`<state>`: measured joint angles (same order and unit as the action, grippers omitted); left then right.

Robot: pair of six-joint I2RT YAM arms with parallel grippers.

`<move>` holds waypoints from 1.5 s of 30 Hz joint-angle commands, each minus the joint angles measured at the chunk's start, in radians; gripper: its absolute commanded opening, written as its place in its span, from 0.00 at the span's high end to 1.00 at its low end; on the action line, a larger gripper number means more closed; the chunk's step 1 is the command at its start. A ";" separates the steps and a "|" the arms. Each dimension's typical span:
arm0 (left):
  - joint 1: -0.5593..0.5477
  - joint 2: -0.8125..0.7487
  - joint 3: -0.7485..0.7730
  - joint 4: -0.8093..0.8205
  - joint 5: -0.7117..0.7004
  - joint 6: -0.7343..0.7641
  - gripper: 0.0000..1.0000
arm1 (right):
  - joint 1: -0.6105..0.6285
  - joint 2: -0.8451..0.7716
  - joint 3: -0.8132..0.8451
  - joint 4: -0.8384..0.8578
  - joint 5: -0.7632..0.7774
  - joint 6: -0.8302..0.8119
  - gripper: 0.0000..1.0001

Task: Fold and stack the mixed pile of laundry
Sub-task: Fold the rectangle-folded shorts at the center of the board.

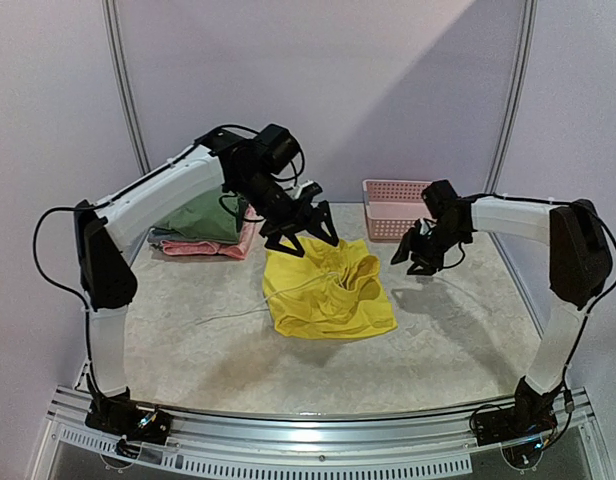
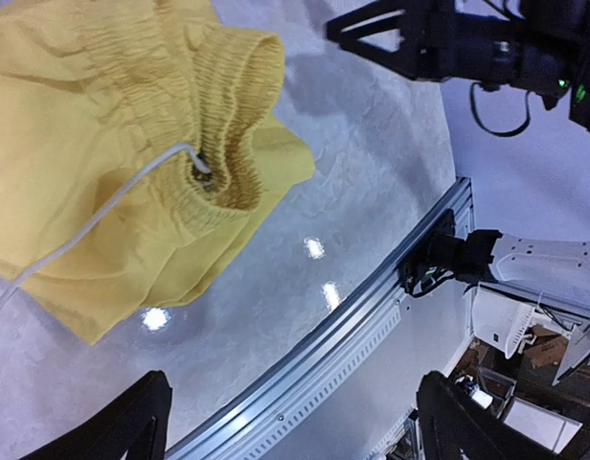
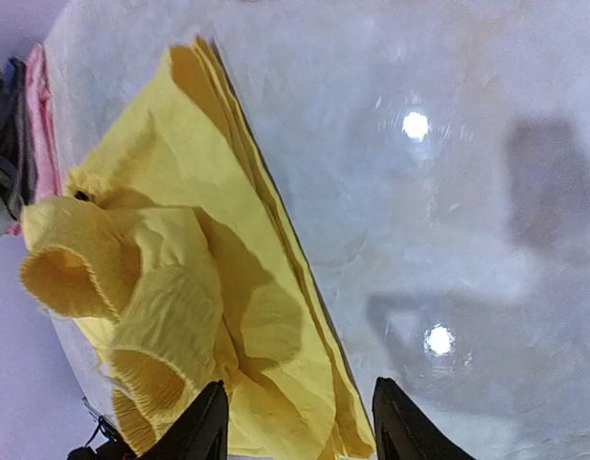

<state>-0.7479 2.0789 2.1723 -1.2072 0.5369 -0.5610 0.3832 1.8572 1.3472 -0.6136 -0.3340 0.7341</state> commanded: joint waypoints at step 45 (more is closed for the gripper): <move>0.136 -0.187 -0.631 0.270 -0.257 0.054 0.53 | 0.007 0.347 0.155 0.033 -0.385 -0.476 0.56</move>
<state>-0.6014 1.9022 1.5639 -0.9501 0.3229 -0.5461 0.3946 2.1391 1.5227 -0.5865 -0.6579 0.4023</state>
